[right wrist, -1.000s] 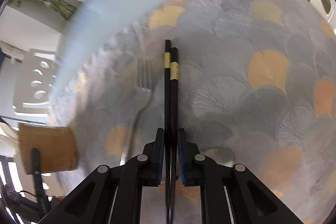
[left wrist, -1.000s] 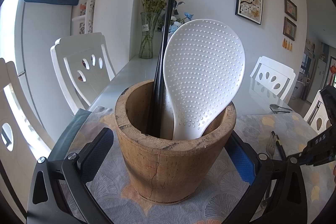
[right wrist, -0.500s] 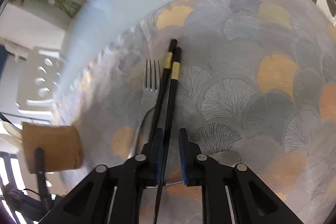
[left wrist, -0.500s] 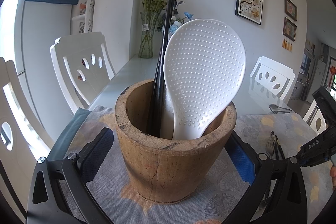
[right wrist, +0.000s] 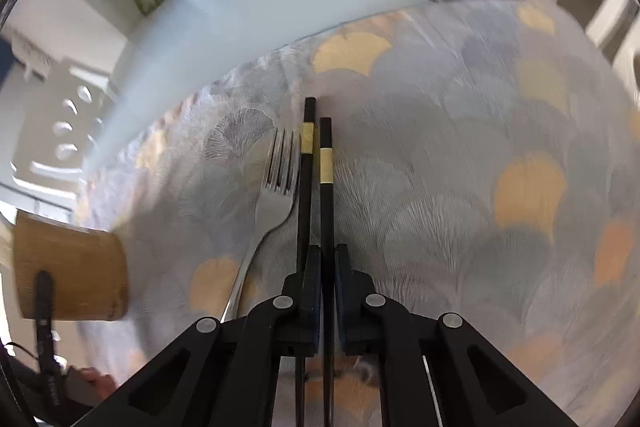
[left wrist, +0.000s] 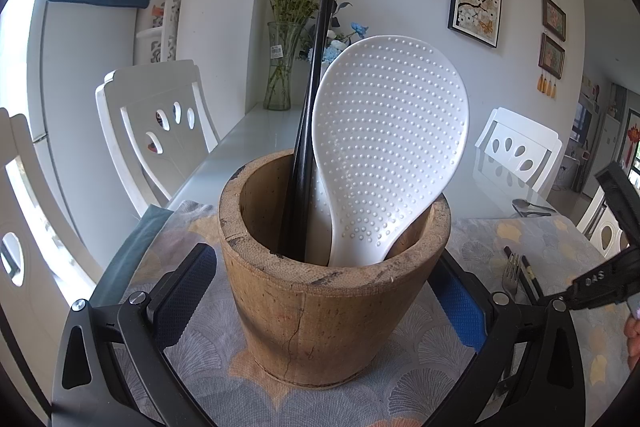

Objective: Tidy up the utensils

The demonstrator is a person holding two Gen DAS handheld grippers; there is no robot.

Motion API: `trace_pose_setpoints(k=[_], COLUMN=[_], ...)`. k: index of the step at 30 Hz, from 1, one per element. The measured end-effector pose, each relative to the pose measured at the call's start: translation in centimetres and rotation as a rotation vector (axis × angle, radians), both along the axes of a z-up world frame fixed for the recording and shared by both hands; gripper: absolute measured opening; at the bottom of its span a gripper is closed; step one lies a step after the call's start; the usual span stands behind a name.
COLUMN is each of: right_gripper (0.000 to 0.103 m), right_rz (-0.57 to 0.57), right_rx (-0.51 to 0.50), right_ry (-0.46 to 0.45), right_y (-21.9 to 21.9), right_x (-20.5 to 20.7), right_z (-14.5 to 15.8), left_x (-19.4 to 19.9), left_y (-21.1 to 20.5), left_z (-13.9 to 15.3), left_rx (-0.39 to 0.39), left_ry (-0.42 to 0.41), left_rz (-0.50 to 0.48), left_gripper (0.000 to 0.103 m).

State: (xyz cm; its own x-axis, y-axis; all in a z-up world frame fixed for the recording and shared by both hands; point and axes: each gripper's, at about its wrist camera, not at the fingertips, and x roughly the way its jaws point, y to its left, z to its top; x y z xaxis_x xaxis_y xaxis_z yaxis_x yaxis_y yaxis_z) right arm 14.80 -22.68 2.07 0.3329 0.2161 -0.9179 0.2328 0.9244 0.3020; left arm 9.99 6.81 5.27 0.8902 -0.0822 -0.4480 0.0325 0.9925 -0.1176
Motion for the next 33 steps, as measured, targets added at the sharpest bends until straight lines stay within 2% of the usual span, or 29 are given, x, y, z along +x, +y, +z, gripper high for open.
trace_pose_setpoints(k=[9,20,24,28,33], right_gripper=[0.006,0.006,0.006,0.005,0.006], right_rz=[0.044,0.234,0.297,0.312,0.342], right_rx=[0.039,0.105,0.103,0.093,0.076], right_ry=[-0.080,-0.189,-0.265,-0.355,-0.502], right_y=[1.0,6.4,8.6,10.0,11.7], right_x=[-2.7,-3.0,-3.2,-3.3,-3.1], right_z=[2.2,5.2,7.2,10.1,13.6], left_x=[0.0,0.0,0.0,0.0,0.0], left_y=[0.0,-0.1,0.0,0.0,0.0], left_z=[0.0,0.0,0.0,0.0,0.0], left_rx=[0.000,-0.001,-0.001,-0.002,-0.002], left_ry=[0.000,0.000,0.001,0.001,0.001], left_rz=[0.000,0.000,0.000,0.000,0.000], left_gripper=[0.103,0.103,0.103,0.103,0.103])
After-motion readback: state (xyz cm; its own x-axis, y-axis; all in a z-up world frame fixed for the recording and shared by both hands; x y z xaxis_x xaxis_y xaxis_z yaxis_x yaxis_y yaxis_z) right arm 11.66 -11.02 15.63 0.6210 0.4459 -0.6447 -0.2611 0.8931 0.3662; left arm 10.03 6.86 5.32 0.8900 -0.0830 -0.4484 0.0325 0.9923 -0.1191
